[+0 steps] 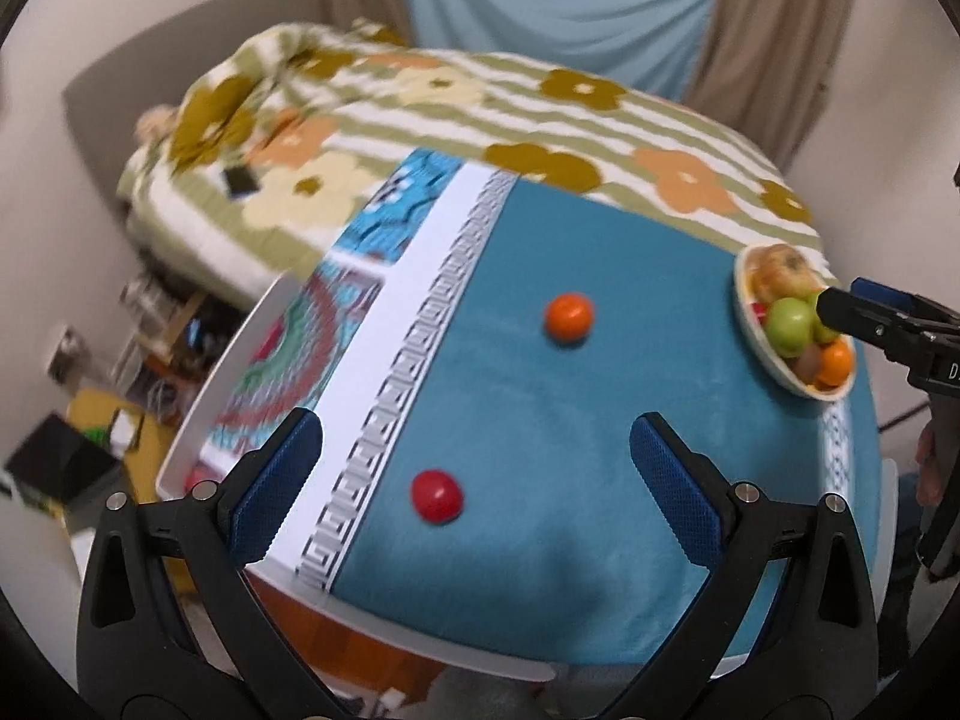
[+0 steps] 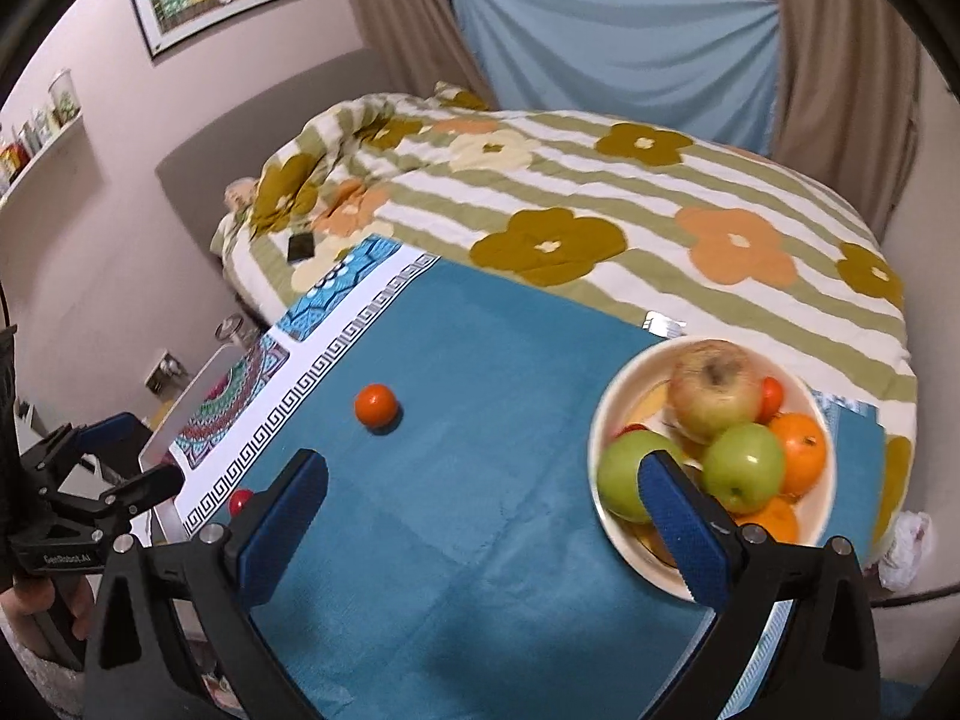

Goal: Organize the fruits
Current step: 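Withdraw both open tools toward the last red tomato and mandarin, then grasp the last red tomato with the left tool while the right tool grasps the last mandarin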

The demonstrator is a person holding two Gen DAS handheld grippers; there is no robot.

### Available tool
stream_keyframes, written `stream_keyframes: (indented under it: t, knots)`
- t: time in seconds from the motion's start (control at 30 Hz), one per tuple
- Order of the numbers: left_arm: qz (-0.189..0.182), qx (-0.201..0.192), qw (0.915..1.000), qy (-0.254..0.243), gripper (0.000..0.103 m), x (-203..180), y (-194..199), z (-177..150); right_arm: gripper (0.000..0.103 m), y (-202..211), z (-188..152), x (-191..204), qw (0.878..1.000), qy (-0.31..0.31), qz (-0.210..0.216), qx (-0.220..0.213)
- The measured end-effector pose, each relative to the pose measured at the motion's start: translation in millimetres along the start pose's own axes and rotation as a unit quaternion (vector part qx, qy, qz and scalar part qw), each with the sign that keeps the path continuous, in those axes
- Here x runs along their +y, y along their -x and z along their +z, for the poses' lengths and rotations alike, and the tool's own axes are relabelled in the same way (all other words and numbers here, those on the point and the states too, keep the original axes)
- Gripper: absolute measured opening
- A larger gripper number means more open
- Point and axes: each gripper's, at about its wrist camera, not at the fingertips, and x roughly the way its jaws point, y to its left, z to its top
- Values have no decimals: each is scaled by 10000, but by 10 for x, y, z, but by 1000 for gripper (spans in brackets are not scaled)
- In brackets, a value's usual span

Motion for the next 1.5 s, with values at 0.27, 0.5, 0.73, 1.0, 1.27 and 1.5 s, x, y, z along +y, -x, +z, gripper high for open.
stream_keyframes:
  t: [0.27, 0.5, 0.73, 1.0, 1.27, 1.5]
  knots:
    - [376, 236, 9972, 594, 103, 161, -358, -327, 103, -596, 71, 303, 9955, 902, 173, 234]
    - [606, 321, 9957, 618, 79, 40, -628, -452, 103, -1076, 101, 431, 9897, 1259, 515, 454]
    - [668, 496, 9941, 694, 62, 14, -836, -515, 103, -1372, 133, 522, 9837, 1537, 739, 577]
    - [741, 658, 9917, 822, 52, 26, -950, -572, 95, -1585, 125, 604, 9774, 1794, 857, 725]
    - [774, 643, 9906, 930, 40, 59, -973, -578, 71, -1714, 125, 670, 9718, 1961, 1013, 824]
    - [752, 646, 9901, 993, 36, 76, -953, -580, 53, -1775, 136, 703, 9703, 2007, 1054, 848]
